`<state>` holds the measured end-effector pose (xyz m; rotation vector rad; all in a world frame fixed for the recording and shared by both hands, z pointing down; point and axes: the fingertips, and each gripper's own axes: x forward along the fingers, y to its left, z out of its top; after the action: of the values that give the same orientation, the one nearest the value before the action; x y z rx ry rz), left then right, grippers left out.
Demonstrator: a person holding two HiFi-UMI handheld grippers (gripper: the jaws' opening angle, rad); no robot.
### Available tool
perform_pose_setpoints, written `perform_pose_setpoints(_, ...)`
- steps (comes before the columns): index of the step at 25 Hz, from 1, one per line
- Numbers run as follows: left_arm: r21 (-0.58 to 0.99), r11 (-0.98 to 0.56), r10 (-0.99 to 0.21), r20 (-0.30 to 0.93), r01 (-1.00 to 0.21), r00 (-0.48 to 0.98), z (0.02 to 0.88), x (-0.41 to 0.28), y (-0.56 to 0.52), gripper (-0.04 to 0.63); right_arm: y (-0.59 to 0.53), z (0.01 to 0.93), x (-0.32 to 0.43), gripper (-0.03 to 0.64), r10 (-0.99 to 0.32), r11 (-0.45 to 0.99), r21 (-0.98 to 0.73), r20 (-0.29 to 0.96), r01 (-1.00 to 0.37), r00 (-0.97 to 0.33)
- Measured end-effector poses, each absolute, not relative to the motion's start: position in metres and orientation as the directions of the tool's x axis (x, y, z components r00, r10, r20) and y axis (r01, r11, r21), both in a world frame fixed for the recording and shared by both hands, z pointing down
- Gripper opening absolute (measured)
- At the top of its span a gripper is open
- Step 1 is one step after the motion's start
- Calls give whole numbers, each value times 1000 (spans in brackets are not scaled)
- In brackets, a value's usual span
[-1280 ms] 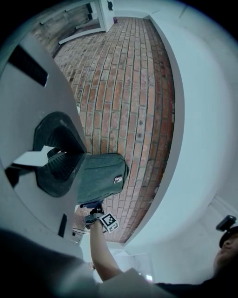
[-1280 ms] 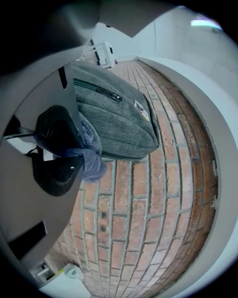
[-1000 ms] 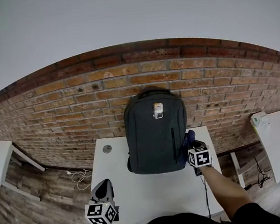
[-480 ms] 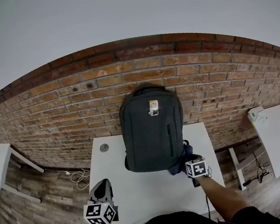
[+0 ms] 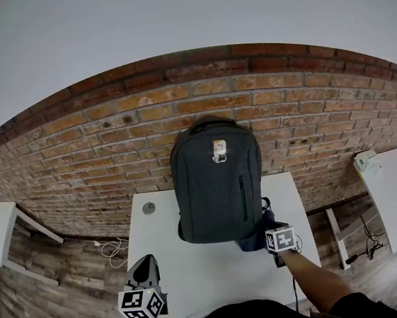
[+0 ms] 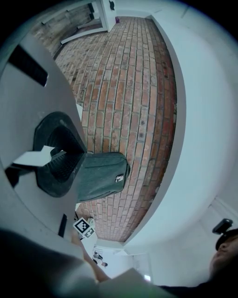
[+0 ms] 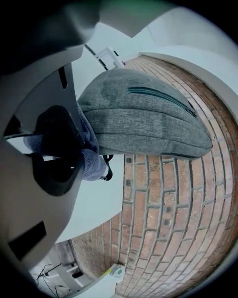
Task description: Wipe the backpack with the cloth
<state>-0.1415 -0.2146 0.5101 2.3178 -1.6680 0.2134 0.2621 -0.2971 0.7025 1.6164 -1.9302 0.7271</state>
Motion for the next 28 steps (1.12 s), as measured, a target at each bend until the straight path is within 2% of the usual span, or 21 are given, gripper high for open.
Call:
perform_pose_setpoints(7,144,-267,-916,270,-953,298,512,-154,-217,-3,-350,626,251,35,-813,164,-113,547,-980,-199)
perform_pose_setpoints(16,143,-270,-915,269,-952,300,514,-160,-220,-3,-424,507,258,35,-915,147,-58,372,-987,-158)
perform_pose_setpoints(28,136,-260,-918,273,-956,288,515,-162,-215,-3,-465,375,220,35,-953,254,39,179,-966,-243)
